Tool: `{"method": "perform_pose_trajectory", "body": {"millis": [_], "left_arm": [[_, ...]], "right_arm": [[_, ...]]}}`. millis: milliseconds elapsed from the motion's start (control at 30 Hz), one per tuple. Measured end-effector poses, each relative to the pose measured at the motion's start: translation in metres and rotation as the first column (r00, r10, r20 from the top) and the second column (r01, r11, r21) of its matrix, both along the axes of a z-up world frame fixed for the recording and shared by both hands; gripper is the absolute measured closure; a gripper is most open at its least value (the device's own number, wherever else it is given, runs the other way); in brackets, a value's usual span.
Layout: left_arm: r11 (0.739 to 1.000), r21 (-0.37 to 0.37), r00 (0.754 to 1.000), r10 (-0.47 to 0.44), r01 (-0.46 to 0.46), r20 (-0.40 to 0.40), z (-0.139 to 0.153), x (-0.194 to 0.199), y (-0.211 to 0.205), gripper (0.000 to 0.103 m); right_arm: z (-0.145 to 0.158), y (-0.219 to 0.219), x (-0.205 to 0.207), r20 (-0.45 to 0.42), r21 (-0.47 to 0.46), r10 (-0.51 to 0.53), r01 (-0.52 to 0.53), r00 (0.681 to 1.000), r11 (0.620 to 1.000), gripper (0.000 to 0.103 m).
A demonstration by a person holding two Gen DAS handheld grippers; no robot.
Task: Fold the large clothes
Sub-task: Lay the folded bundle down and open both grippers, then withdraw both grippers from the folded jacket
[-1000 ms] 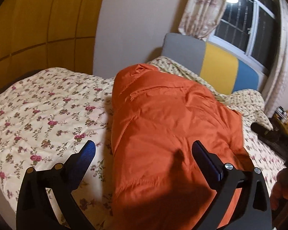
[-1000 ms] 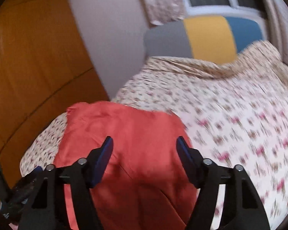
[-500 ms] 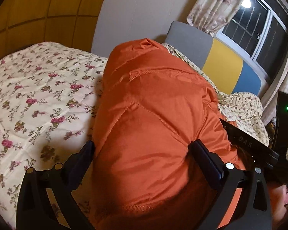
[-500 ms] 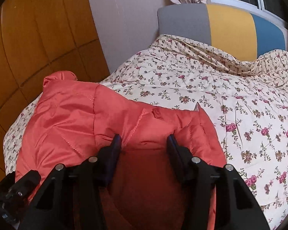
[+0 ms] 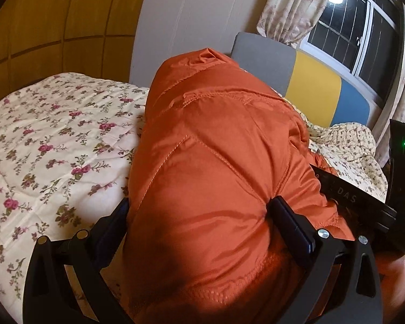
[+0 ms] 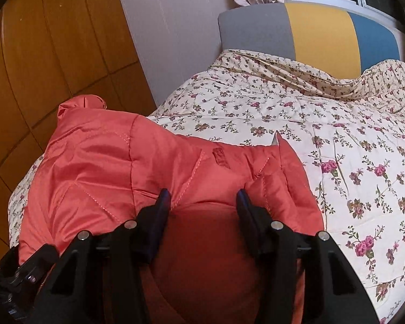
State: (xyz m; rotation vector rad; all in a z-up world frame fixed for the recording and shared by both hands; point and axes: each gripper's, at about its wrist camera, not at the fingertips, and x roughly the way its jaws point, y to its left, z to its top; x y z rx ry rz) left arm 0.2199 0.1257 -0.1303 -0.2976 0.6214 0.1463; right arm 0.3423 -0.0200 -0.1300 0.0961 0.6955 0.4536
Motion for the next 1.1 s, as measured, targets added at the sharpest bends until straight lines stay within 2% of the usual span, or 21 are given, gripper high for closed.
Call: {"method": "perform_pose_trajectory", "body": {"millis": [100, 200, 267, 400, 467, 600, 667, 733, 867, 1033, 1100], "left_arm": [[1.0, 0.004, 1.0, -0.003, 0.003, -0.019, 0.007, -0.013, 0.0, 0.003], [0.997, 0.078, 0.999, 0.03, -0.028, -0.033, 0.022, -0.042, -0.007, 0.003], [0.992, 0.12, 0.999, 0.034, -0.033, -0.013, 0.033, -0.07, -0.011, 0.003], [0.981, 0.185, 0.998, 0.061, -0.058, -0.009, 0.043, -0.106, -0.015, 0.003], [0.982, 0.181, 0.998, 0.058, -0.054, -0.017, 0.046, -0.112, -0.017, 0.003], [0.985, 0.159, 0.997, 0.068, -0.06, -0.047, 0.055, -0.124, -0.02, 0.003], [0.987, 0.151, 0.998, 0.058, -0.053, -0.028, 0.059, -0.135, -0.023, 0.003], [0.984, 0.168, 0.998, 0.057, -0.056, -0.001, 0.063, -0.145, -0.031, 0.003], [0.98, 0.195, 0.999, 0.028, -0.035, 0.037, 0.067, -0.159, -0.043, 0.003], [0.988, 0.151, 0.999, 0.011, -0.017, 0.042, 0.07, -0.172, -0.047, 0.003], [0.987, 0.157, 0.999, 0.025, -0.031, 0.036, 0.071, -0.177, -0.046, 0.003]], "right_arm": [[0.001, -0.003, -0.002, 0.007, 0.008, -0.002, 0.002, 1.0, 1.0, 0.051], [0.002, -0.006, -0.005, 0.012, 0.012, -0.011, 0.011, 1.0, 1.0, 0.05], [0.006, -0.006, -0.011, 0.02, -0.005, -0.017, 0.017, 1.0, 1.0, 0.048], [0.016, -0.009, -0.031, 0.049, -0.041, -0.028, 0.03, 0.998, 0.999, 0.035], [0.022, -0.016, -0.048, 0.062, -0.037, -0.042, 0.044, 0.997, 0.998, 0.029], [0.032, -0.034, -0.077, 0.031, 0.001, -0.065, 0.065, 0.997, 0.998, 0.025], [0.038, -0.044, -0.092, 0.015, 0.032, -0.07, 0.07, 0.997, 0.997, 0.024], [0.045, -0.055, -0.113, 0.021, 0.053, -0.079, 0.078, 0.997, 0.996, 0.018], [0.056, -0.071, -0.145, 0.017, 0.059, -0.101, 0.1, 0.995, 0.993, 0.015], [0.066, -0.084, -0.184, 0.032, 0.037, -0.112, 0.111, 0.993, 0.993, 0.005], [0.07, -0.086, -0.202, 0.046, 0.028, -0.123, 0.122, 0.991, 0.992, 0.002]]}}
